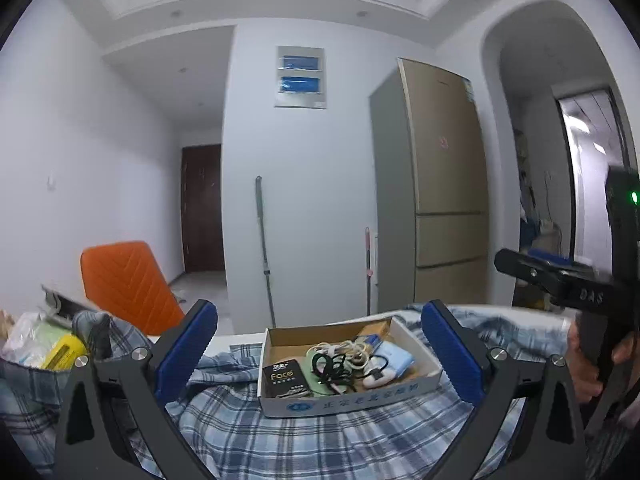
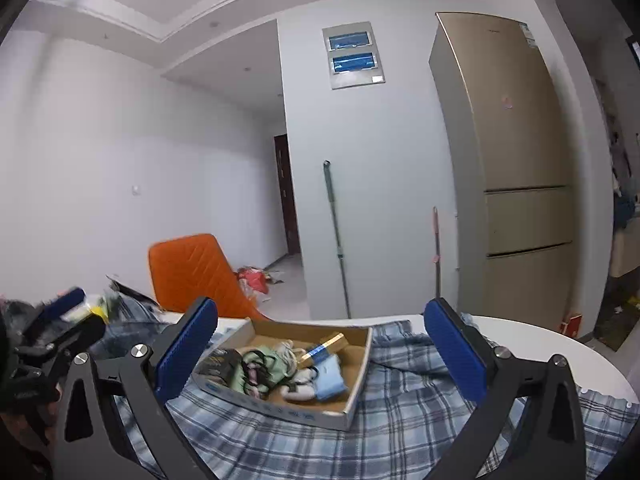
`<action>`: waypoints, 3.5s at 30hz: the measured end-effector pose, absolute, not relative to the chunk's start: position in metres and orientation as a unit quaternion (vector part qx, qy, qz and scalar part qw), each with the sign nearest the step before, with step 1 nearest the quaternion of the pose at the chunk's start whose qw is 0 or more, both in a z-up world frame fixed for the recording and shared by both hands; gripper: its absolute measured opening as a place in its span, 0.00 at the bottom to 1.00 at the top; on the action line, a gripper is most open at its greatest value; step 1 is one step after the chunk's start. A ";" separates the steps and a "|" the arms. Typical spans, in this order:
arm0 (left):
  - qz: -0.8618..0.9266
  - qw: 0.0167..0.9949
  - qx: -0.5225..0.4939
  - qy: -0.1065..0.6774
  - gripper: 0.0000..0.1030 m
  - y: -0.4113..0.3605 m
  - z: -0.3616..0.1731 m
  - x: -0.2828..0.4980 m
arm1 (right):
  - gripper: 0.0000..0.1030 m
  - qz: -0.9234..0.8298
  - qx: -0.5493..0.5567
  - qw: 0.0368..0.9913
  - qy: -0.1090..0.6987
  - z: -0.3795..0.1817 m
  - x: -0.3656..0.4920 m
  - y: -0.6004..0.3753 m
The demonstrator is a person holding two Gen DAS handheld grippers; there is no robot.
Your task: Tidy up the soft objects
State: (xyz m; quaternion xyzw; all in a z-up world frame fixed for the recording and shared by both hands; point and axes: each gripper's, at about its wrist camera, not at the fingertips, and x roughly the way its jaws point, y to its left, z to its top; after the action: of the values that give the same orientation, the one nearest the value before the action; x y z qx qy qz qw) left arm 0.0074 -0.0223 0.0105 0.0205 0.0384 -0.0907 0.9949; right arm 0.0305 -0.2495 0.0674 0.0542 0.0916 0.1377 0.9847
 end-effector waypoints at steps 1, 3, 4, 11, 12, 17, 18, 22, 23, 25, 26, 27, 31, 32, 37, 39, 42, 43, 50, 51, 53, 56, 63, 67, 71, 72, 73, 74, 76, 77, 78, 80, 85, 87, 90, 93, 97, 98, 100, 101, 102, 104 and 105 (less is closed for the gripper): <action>-0.089 0.995 0.026 0.037 1.00 -0.022 0.005 0.008 | 1.00 0.134 0.047 0.986 0.089 0.063 0.030 -0.248; -0.092 0.995 0.023 0.043 1.00 -0.020 -0.003 0.011 | 1.00 0.132 0.030 0.987 0.084 0.055 0.028 -0.245; -0.093 0.994 0.020 0.046 1.00 -0.019 -0.004 0.013 | 1.00 0.129 0.021 0.988 0.080 0.051 0.027 -0.244; -0.087 0.995 0.021 0.044 1.00 -0.019 -0.009 0.013 | 1.00 0.137 -0.005 0.987 0.080 0.042 0.023 -0.234; -0.086 0.995 0.022 0.044 1.00 -0.019 -0.009 0.012 | 1.00 0.137 -0.009 0.987 0.079 0.042 0.022 -0.232; -0.073 0.996 0.011 0.050 1.00 -0.014 -0.009 0.016 | 1.00 0.137 -0.016 0.987 0.076 0.042 0.020 -0.230; -0.072 0.996 0.008 0.051 1.00 -0.012 -0.009 0.017 | 1.00 0.137 -0.016 0.988 0.076 0.042 0.020 -0.231; -0.073 0.996 0.003 0.052 1.00 -0.010 -0.009 0.017 | 1.00 0.135 -0.013 0.988 0.074 0.043 0.018 -0.233; -0.071 0.996 0.002 0.052 1.00 -0.009 -0.009 0.017 | 1.00 0.135 -0.012 0.988 0.073 0.043 0.018 -0.234; -0.072 0.996 0.000 0.053 1.00 -0.008 -0.009 0.018 | 1.00 0.135 -0.010 0.988 0.074 0.043 0.018 -0.235; -0.072 0.996 0.001 0.054 1.00 -0.008 -0.010 0.019 | 1.00 0.135 -0.009 0.988 0.074 0.043 0.018 -0.236; -0.069 0.996 0.002 0.056 1.00 -0.008 -0.010 0.019 | 1.00 0.135 -0.008 0.988 0.075 0.043 0.019 -0.236; -0.070 0.996 0.003 0.053 1.00 -0.009 -0.010 0.019 | 1.00 0.137 -0.003 0.988 0.078 0.043 0.021 -0.238; -0.071 0.996 0.004 0.052 1.00 -0.010 -0.010 0.019 | 1.00 0.137 -0.003 0.987 0.078 0.043 0.021 -0.238; -0.071 0.996 0.010 0.057 1.00 -0.013 -0.012 0.024 | 1.00 0.137 -0.001 0.988 0.077 0.043 0.021 -0.239; -0.071 0.996 0.008 0.061 1.00 -0.012 -0.013 0.025 | 1.00 0.137 0.001 0.987 0.079 0.043 0.022 -0.239; -0.075 0.995 0.004 0.062 1.00 -0.010 -0.014 0.025 | 1.00 0.137 0.002 0.987 0.080 0.043 0.022 -0.239; -0.075 0.995 0.002 0.060 1.00 -0.009 -0.013 0.025 | 1.00 0.136 0.002 0.987 0.080 0.043 0.021 -0.239; -0.071 0.996 0.006 0.061 1.00 -0.011 -0.014 0.024 | 1.00 0.136 -0.001 0.988 0.079 0.043 0.021 -0.238; -0.071 0.996 0.006 0.061 1.00 -0.011 -0.014 0.024 | 1.00 0.136 -0.001 0.988 0.079 0.043 0.021 -0.238; -0.071 0.996 0.006 0.062 1.00 -0.011 -0.014 0.024 | 1.00 0.136 -0.001 0.988 0.079 0.043 0.021 -0.237; -0.071 0.996 0.006 0.061 1.00 -0.011 -0.014 0.024 | 1.00 0.136 -0.001 0.988 0.078 0.043 0.021 -0.237; -0.070 0.996 0.010 0.057 1.00 -0.013 -0.014 0.023 | 1.00 0.135 -0.001 0.988 0.078 0.043 0.021 -0.237; -0.071 0.996 0.008 0.059 1.00 -0.014 -0.014 0.023 | 1.00 0.135 0.000 0.988 0.080 0.043 0.021 -0.236; -0.070 0.996 0.008 0.059 1.00 -0.014 -0.014 0.023 | 1.00 0.134 0.000 0.988 0.081 0.042 0.021 -0.235; -0.070 0.996 0.008 0.059 1.00 -0.014 -0.014 0.022 | 1.00 0.134 -0.001 0.988 0.081 0.042 0.021 -0.234; -0.069 0.996 0.007 0.058 1.00 -0.015 -0.014 0.022 | 1.00 0.134 0.000 0.988 0.081 0.042 0.021 -0.235; -0.069 0.996 0.007 0.057 1.00 -0.014 -0.014 0.022 | 1.00 0.134 0.000 0.988 0.081 0.042 0.021 -0.235; -0.071 0.996 0.008 0.059 1.00 -0.015 -0.015 0.023 | 1.00 0.134 0.000 0.988 0.081 0.042 0.021 -0.235; -0.070 0.996 0.009 0.060 1.00 -0.015 -0.015 0.024 | 1.00 0.134 0.000 0.988 0.081 0.042 0.021 -0.235; -0.070 0.996 0.009 0.060 1.00 -0.014 -0.015 0.023 | 1.00 0.134 0.000 0.988 0.082 0.042 0.021 -0.235; -0.070 0.996 0.009 0.060 1.00 -0.015 -0.015 0.023 | 1.00 0.134 0.000 0.988 0.081 0.042 0.021 -0.235; -0.070 0.996 0.009 0.058 1.00 -0.015 -0.014 0.024 | 1.00 0.134 0.000 0.988 0.081 0.042 0.021 -0.235; -0.070 0.996 0.010 0.057 1.00 -0.015 -0.015 0.024 | 1.00 0.134 0.000 0.988 0.081 0.042 0.021 -0.235; -0.070 0.996 0.010 0.057 1.00 -0.015 -0.015 0.024 | 1.00 0.134 0.000 0.988 0.081 0.042 0.021 -0.235; -0.070 0.996 0.010 0.057 1.00 -0.015 -0.015 0.024 | 1.00 0.134 0.000 0.988 0.081 0.042 0.021 -0.235; -0.067 0.996 0.009 0.053 1.00 -0.015 -0.016 0.023 | 1.00 0.134 0.000 0.988 0.081 0.042 0.021 -0.235; -0.067 0.996 0.009 0.053 1.00 -0.014 -0.016 0.023 | 1.00 0.134 0.000 0.988 0.081 0.042 0.021 -0.235; -0.067 0.996 0.009 0.054 1.00 -0.014 -0.016 0.023 | 1.00 0.134 0.000 0.988 0.081 0.042 0.021 -0.235; -0.067 0.996 0.009 0.054 1.00 -0.014 -0.016 0.023 | 1.00 0.134 0.000 0.988 0.081 0.042 0.021 -0.235; -0.067 0.996 0.009 0.054 1.00 -0.014 -0.016 0.023 | 1.00 0.134 0.000 0.988 0.081 0.042 0.021 -0.235; -0.067 0.996 0.009 0.054 1.00 -0.014 -0.016 0.022 | 1.00 0.134 0.000 0.988 0.081 0.042 0.021 -0.235; -0.066 0.996 0.009 0.054 1.00 -0.014 -0.016 0.022 | 1.00 0.134 0.000 0.988 0.081 0.042 0.021 -0.235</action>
State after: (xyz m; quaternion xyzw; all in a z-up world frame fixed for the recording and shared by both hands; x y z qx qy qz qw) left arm 0.0225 -0.0142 -0.0159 0.0094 0.0537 -0.0660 0.9963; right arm 0.0211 -0.2351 0.0423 0.0001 0.0813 0.1341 0.9876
